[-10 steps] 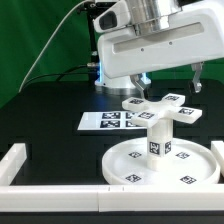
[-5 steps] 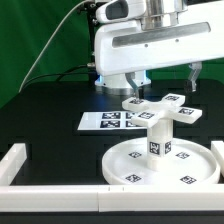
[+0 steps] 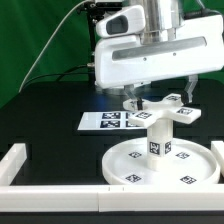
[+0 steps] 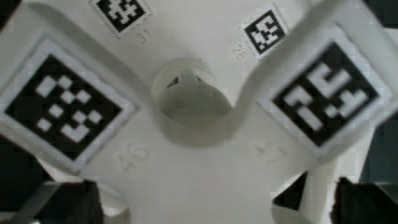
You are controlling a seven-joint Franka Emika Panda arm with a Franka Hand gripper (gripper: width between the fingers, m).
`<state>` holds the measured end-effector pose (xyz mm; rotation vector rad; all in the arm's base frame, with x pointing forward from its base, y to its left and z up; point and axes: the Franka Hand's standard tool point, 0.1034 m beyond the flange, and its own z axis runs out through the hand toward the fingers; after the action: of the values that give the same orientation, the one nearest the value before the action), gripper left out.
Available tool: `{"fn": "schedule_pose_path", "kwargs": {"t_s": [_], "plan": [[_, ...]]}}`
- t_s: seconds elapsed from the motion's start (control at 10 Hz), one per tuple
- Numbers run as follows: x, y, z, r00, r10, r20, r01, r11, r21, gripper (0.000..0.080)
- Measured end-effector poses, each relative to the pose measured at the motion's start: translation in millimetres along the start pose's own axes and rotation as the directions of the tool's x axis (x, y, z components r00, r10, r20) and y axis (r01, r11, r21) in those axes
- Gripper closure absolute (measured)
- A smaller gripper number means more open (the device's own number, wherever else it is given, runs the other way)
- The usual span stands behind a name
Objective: Assemble round table
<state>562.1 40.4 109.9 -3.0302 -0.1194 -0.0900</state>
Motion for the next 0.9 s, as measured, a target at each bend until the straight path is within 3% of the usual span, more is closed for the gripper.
{"fn": "schedule_pose_path", "kwargs": {"t_s": [0.1,0.4,0.6,0.8,0.9], "plan": [[0.7,-3.7,2.5,1.0,-0.007,-0.007,0.007,1.0,-0.002,0.0151],[-0.5,3.4,5.2,1.0,0.004,-0.003,-0.004,1.0,-0.002,0.0151],[-0.5,2.5,5.4,1.0,0.029,-0.003,-0.029,1.0,-0.002,0.0358],[-0.6,2.2,5.5,0.997,0.081,-0.003,-0.081,0.997,0.0,0.0358],[-0.2,1.7,5.5,0.981,0.196,-0.006,-0.195,0.981,0.007,0.0358]]}}
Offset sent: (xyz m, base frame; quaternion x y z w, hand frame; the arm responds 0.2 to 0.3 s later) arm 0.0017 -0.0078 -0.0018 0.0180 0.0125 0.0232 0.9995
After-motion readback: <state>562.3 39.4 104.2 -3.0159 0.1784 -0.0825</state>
